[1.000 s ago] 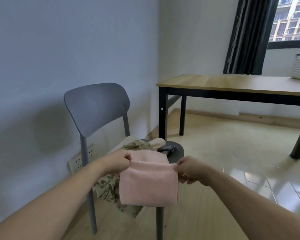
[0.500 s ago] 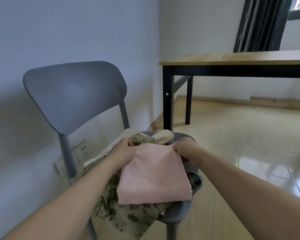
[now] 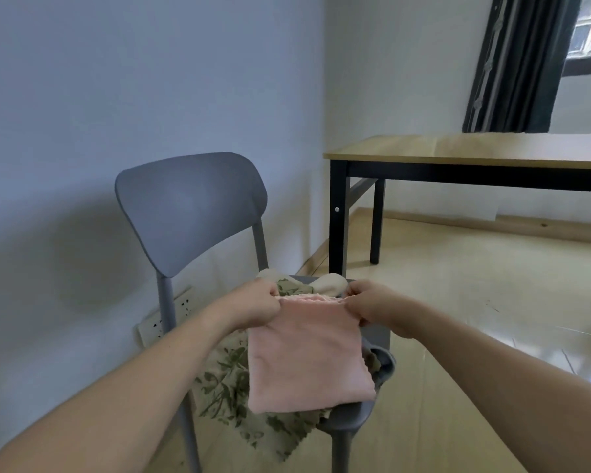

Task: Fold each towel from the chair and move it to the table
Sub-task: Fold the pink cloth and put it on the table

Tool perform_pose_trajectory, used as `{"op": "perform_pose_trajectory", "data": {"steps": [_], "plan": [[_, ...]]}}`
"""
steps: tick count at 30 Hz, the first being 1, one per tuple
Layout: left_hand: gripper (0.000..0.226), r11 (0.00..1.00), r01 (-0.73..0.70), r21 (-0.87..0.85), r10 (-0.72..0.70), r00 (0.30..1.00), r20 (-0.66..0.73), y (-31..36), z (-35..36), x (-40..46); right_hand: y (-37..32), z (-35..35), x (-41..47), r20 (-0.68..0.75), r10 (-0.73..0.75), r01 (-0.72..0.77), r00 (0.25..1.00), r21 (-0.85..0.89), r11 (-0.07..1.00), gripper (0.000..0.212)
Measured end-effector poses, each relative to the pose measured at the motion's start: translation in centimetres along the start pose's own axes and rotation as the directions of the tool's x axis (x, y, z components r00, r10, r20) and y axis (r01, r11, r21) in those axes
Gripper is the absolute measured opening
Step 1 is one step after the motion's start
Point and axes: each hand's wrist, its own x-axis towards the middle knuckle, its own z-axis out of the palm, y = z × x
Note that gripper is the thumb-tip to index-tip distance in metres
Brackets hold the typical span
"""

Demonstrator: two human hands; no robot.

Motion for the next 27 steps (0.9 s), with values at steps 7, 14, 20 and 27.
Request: {"op": "perform_pose_trajectory", "data": {"steps": [7, 14, 20, 27], "plan": [[0.025, 0.988, -0.078, -0.137, 0.075, 0.997, -0.024, 2.2, -3.2, -5.9, -3.4, -1.6, -6.7, 0.048, -0.163, 0.168, 0.985, -0.120, 0.978, 0.034], [0.014, 0.970, -0.074, -0.233, 0.111, 0.982, 0.150, 3.3, -4.5, -10.3, -3.9, -2.1, -10.4, 0.150, -0.006, 0.036, 0.989, -0.197, 0.980, 0.015], [0.021, 0.981, -0.190, -0.033, 0.185, 0.975, -0.124, 3.6, -4.7, -9.3, -4.3, -2.5, -10.4, 0.274, -0.146, 0.178, 0.951, -0.094, 0.980, 0.020], [0.006, 0.723, -0.328, 0.608, 0.670, 0.550, -0.499, 0.4, -3.1, -8.4, -3.1, -1.7, -8.7, -0.248, -0.592, 0.487, 0.767, -0.375, 0.789, 0.010]]}}
